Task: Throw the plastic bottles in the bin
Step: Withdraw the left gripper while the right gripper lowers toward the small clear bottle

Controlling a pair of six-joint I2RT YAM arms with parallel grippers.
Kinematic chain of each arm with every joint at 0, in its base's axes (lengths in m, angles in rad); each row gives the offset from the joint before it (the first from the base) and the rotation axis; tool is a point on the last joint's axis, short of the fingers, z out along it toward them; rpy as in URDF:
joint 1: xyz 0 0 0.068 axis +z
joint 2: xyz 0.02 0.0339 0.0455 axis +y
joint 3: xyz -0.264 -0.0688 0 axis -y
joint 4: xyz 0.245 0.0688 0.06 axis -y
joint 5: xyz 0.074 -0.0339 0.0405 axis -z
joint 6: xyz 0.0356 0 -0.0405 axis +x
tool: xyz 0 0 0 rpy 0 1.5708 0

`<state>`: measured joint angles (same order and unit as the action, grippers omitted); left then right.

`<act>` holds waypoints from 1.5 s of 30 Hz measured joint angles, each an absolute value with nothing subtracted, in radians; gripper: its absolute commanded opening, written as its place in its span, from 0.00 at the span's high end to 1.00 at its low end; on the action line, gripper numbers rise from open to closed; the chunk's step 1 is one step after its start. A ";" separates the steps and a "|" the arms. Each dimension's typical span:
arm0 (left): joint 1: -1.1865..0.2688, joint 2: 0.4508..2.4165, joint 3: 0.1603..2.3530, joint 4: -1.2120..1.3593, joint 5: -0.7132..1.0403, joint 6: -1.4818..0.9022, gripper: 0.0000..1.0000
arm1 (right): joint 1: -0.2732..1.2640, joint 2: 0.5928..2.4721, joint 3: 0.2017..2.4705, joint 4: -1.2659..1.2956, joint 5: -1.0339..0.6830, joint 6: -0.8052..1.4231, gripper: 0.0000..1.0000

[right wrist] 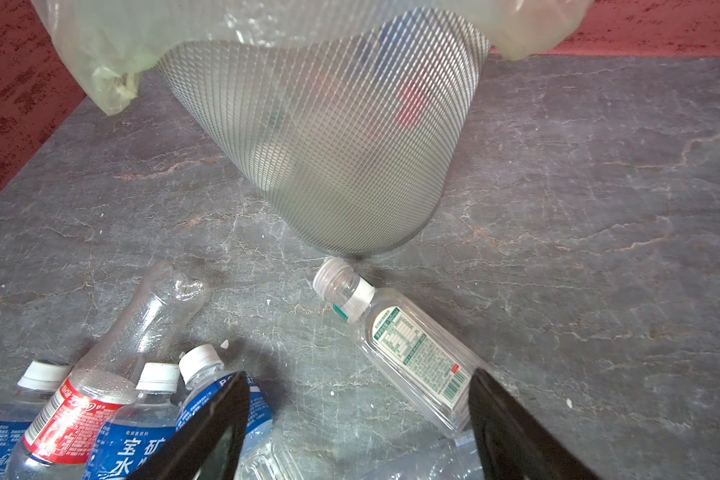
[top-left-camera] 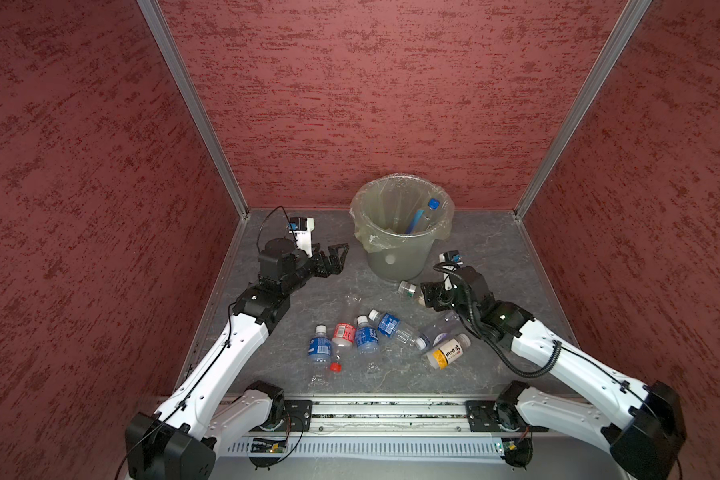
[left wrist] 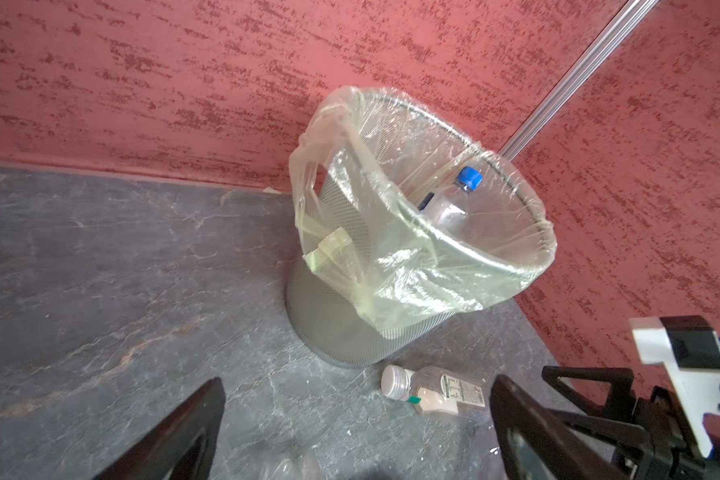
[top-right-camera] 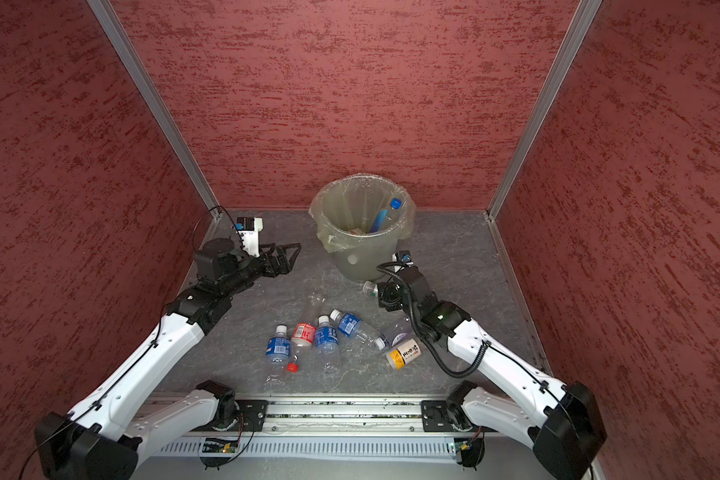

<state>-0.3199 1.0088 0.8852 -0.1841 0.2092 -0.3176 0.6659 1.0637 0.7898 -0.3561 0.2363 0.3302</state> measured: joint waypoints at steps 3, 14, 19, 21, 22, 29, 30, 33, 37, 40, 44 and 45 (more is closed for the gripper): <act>-0.333 1.002 0.861 -0.224 0.190 -0.317 0.01 | 0.666 1.066 0.790 -0.356 0.237 0.330 0.17; -0.488 1.008 0.792 -0.330 0.068 -0.299 0.01 | 0.666 1.074 0.790 -0.356 0.247 0.329 0.17; -0.546 1.056 0.793 -0.370 0.026 -0.299 0.01 | 0.666 1.074 0.789 -0.356 0.251 0.328 0.16; -0.574 1.082 0.793 -0.395 0.004 -0.300 0.00 | 0.666 1.074 0.787 -0.356 0.254 0.328 0.16; -0.585 1.093 0.793 -0.406 -0.005 -0.300 0.01 | 0.666 1.073 0.785 -0.355 0.255 0.328 0.16; -0.610 1.189 0.844 -0.509 -0.062 -0.301 0.01 | 0.666 1.068 0.771 -0.354 0.256 0.326 0.16; -0.610 1.209 0.854 -0.520 -0.067 -0.301 0.00 | 0.666 1.068 0.771 -0.354 0.257 0.325 0.16; -0.610 1.261 0.870 -0.540 -0.078 -0.302 0.00 | 0.666 1.067 0.771 -0.354 0.260 0.325 0.15; -0.610 1.321 0.872 -0.566 -0.083 -0.303 0.02 | 0.666 1.064 0.771 -0.353 0.271 0.325 0.15; -0.610 1.352 0.873 -0.577 -0.084 -0.308 0.06 | 0.666 1.064 0.771 -0.353 0.278 0.325 0.14; -0.610 1.396 0.879 -0.586 -0.079 -0.309 0.09 | 0.666 1.064 0.771 -0.353 0.290 0.326 0.14; -0.610 1.402 0.879 -0.587 -0.076 -0.310 0.10 | 0.666 1.064 0.771 -0.353 0.293 0.326 0.14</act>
